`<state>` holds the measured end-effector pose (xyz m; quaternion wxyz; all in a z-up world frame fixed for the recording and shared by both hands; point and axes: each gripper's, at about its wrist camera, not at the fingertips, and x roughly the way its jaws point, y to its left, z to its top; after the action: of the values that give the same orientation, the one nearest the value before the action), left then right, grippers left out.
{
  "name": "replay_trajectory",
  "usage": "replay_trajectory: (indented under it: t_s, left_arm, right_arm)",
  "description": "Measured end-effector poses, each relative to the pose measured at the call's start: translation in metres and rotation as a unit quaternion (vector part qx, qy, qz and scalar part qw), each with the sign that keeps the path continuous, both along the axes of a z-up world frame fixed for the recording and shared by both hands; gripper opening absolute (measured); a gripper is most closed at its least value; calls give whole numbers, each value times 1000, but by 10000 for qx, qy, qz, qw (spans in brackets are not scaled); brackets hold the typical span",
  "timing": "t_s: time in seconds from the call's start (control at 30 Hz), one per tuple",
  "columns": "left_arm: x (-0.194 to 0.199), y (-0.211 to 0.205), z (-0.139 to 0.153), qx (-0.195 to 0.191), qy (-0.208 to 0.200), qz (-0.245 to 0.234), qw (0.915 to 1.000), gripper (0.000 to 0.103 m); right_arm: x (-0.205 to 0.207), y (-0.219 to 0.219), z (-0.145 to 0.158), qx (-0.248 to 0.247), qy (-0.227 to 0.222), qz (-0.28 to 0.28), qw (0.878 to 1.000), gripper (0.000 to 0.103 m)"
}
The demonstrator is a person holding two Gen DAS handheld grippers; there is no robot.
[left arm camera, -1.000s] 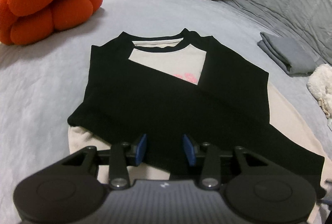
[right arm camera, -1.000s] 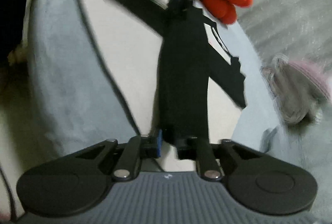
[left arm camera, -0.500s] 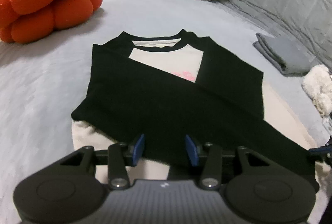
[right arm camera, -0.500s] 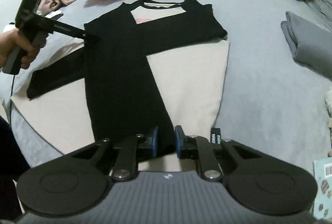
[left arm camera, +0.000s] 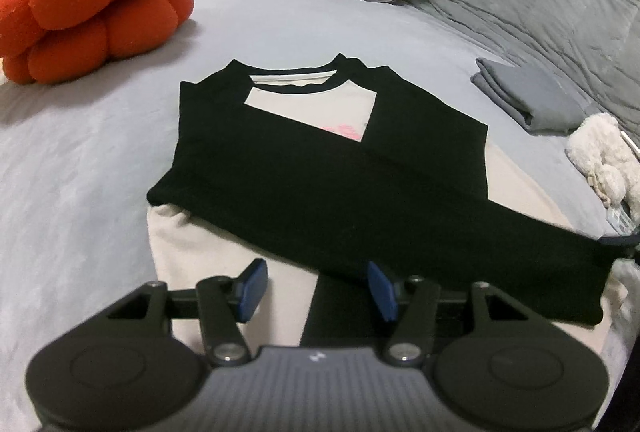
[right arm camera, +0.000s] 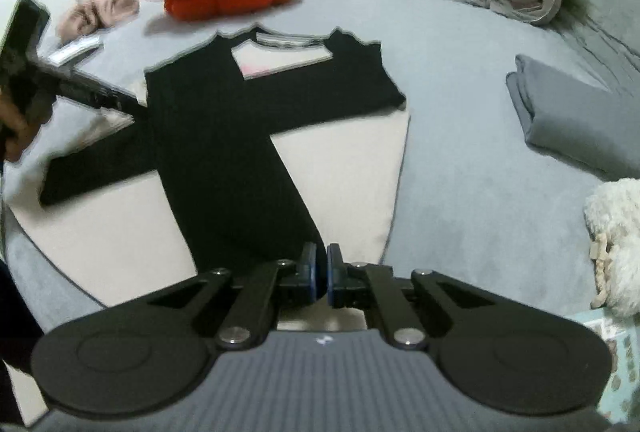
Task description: Fold clothes
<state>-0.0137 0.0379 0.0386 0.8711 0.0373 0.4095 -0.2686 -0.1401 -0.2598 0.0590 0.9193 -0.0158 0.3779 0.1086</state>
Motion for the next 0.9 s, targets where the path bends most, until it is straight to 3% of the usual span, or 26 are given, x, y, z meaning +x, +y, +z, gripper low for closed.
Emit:
replay_trajectory:
  t_s: [0.13,0.3,0.37,0.43,0.57,0.63,0.77,0.9]
  left_arm:
    - [1,1,-3,36,40,35,10000,57]
    - [1,2,1,22,-87,154,9998,57]
    - [0,3,3,-26,-108,154,9998,57]
    - [-1,2,4,-51,-153,142,9998,57]
    - [-9,-12,12,-255,-386,-220,9987,57]
    - [-13,-24,14,-278,-474,-432,9976,58]
    - [-16,-41,6,-170,-392,-670,9968,58]
    - [-18,-45,-4,39,-316,-777,9965,59]
  right_arm:
    - [3,-4,14,11,-144,-111,9998,5]
    - [17,3,-24,-390,446,-6,9982,6]
    - [14,8,-19,-634,268,39,9976,15]
    - [12,9,-5,-803,-187,-47,9966,38]
    - [20,21,11,-642,-600,447,9951,37]
    - [33,36,5,-588,-461,888,9932,37]
    - [55,61,-30,-265,329,1415,9890,30]
    - [52,65,-24,-435,334,1644,9849,29]
